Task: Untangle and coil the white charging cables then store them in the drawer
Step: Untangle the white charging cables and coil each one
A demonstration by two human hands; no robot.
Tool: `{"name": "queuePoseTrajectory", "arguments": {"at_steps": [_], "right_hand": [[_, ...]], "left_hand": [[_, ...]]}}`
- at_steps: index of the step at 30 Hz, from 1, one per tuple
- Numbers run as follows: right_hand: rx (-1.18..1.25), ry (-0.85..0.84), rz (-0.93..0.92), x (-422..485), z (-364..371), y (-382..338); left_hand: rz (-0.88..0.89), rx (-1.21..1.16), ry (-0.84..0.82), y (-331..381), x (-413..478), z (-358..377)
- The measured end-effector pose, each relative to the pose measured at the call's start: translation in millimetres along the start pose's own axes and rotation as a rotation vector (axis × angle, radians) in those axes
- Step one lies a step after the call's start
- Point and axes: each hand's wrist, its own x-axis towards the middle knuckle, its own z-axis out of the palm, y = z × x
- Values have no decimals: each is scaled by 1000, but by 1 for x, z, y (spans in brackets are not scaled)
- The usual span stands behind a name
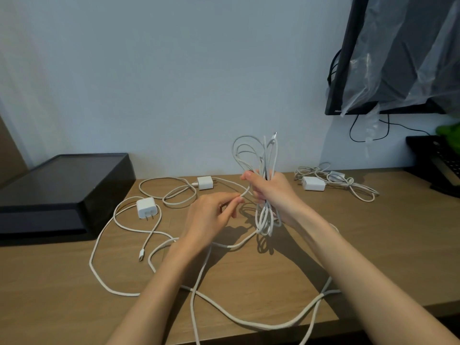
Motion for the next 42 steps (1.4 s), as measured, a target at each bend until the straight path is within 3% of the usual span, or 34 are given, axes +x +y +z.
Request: {"name": "queuePoseTrajectory", "arguments": {"at_steps": [10,16,19,21,24,29,32,37,42], "right_hand": [[115,137,-60,4,-1,11],[502,176,-18,10,-18,14],[676,202,24,12,-38,12],[679,205,44,12,-50,12],[565,170,49,7,-59,12],[52,45,20,-1,-51,14],[-75,-43,40,-3,-44,15],[-171,-122,75,-11,-34,10],[-24,-135,171,-11,-18,9]], "left_hand": [[-137,-311,-258,5,1,-2],[-263,-392,-534,6,-2,0],[-292,-288,-593,-2,0,-6],[-350,-274,-544,-11,3,-14],[-443,-321,-322,-21,8,-28],[-572,-208,41,-30,10,-39],[-604,-246,211,-35,10,-45],[-423,-297,120,-24,11,-38],[-279,-329,39,-16,11,-28]]}}
